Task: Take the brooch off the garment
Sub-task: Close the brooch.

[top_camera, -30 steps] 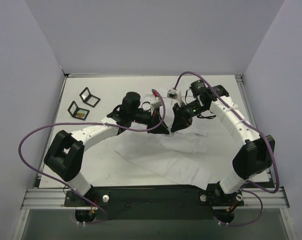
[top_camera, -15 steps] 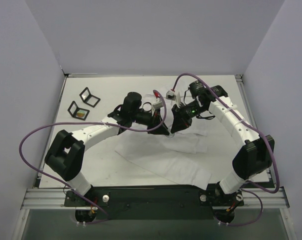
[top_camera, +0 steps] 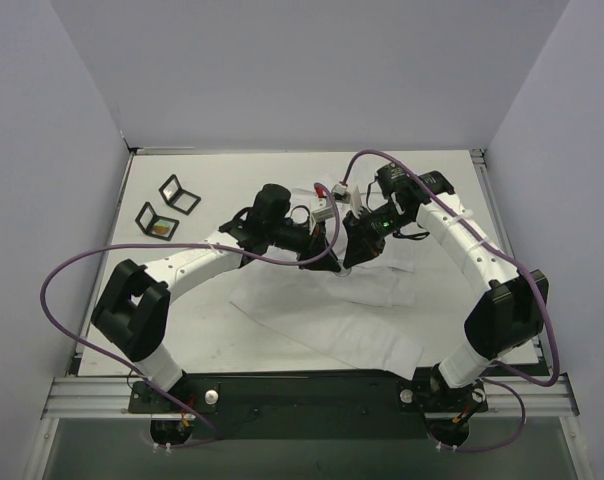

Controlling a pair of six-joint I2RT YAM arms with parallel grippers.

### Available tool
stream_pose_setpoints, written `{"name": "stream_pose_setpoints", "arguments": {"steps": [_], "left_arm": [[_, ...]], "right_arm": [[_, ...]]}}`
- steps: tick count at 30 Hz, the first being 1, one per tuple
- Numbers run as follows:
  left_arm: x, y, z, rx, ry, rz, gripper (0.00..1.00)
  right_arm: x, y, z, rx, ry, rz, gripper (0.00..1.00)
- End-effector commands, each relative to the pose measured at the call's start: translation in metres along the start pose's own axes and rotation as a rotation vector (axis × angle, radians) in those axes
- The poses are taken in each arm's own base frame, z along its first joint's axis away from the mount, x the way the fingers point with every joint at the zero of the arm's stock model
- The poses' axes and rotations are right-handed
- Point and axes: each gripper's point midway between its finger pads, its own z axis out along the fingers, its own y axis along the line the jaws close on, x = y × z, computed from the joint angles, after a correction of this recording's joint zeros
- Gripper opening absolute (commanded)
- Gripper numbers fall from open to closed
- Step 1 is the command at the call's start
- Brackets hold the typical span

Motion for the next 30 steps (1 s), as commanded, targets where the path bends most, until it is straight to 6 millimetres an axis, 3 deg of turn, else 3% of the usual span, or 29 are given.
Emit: {"name": "stream_pose_setpoints", "arguments": {"steps": [1,13,30], "left_arm": [[0.0,-0.01,0.01,0.015,0.04,0.025,0.17],[0.006,-0.004,0.015,-0.042,0.085,0.048,0.03],[0.02,-0.022,0.023,-0.029,0.202,0.14,0.0]], "right_arm": [[-0.015,0.005,-0.007,0.016,-0.055,-0.062,0.0],[-0.017,0.002,-0.007,0.041,-0.057,-0.058,0.0],[-0.017,-0.008,-0.007,0.096,-0.055,-0.042,0.0]]}}
